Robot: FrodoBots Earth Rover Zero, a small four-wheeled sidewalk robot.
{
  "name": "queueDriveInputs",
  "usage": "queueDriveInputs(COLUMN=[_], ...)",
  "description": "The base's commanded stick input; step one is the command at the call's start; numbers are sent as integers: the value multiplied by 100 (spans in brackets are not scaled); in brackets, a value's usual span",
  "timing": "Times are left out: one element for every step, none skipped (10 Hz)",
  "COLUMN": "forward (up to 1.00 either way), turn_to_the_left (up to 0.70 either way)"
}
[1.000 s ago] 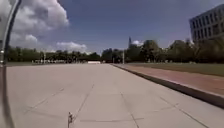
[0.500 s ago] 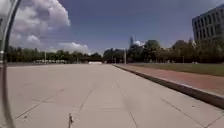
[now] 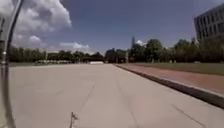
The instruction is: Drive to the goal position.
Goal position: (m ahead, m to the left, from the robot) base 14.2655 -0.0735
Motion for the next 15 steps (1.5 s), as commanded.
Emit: queueDriveInputs(forward=[85,85,85,85,85,85,85,85,85,85,85,85,85,85,85], turn_to_the_left=[0,0,0,0,0,0,0,0,0,0,0,0,-22,-28,-14])
